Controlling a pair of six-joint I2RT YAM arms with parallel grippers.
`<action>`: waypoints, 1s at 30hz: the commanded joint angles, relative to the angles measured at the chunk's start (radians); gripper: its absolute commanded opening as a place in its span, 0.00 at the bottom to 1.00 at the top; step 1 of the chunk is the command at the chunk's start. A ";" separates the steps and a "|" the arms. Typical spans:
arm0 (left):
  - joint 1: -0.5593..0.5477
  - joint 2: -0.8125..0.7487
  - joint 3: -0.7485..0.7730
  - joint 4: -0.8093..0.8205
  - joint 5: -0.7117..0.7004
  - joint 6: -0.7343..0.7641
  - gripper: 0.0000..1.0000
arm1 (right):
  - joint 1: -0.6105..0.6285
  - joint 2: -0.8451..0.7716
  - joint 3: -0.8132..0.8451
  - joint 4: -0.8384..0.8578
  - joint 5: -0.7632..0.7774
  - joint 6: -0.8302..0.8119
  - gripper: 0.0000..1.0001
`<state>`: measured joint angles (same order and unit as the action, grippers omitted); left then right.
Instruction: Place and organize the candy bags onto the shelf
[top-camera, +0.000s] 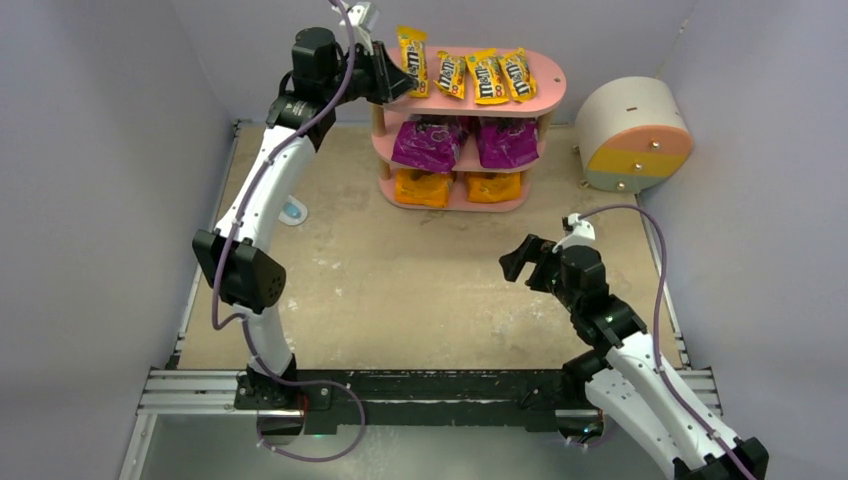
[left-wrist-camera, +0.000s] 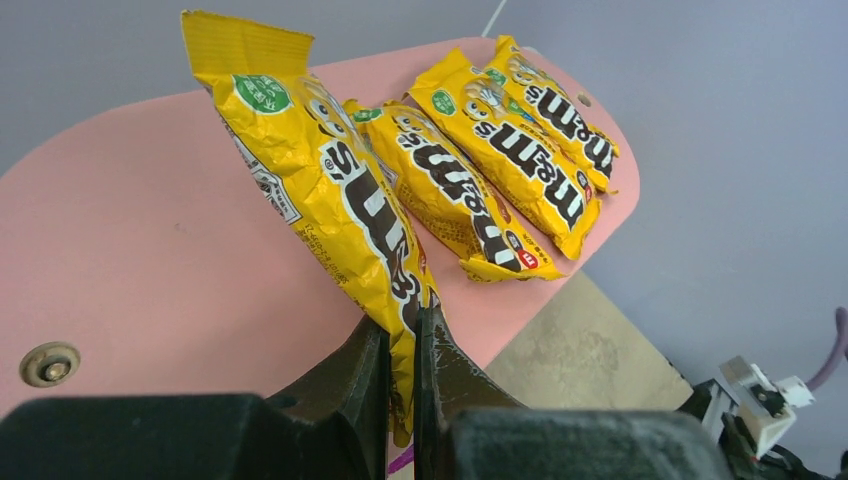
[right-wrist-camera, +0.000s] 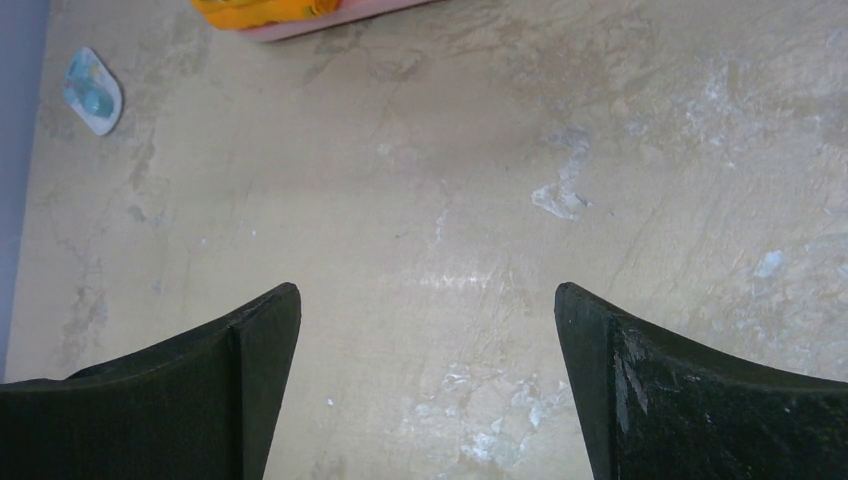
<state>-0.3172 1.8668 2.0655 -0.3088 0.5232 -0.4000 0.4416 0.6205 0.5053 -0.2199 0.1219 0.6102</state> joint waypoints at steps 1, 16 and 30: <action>0.015 0.033 0.081 -0.038 0.089 -0.007 0.00 | 0.003 -0.004 -0.014 -0.023 0.024 0.014 0.98; 0.022 0.045 0.184 -0.199 0.029 0.077 0.49 | 0.003 -0.003 -0.007 -0.028 0.024 0.030 0.98; 0.030 -0.088 0.138 -0.257 -0.073 0.106 0.91 | 0.003 -0.034 0.015 -0.038 0.058 0.022 0.98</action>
<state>-0.2943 1.9068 2.2425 -0.5674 0.4953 -0.3096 0.4416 0.6117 0.4858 -0.2523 0.1333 0.6357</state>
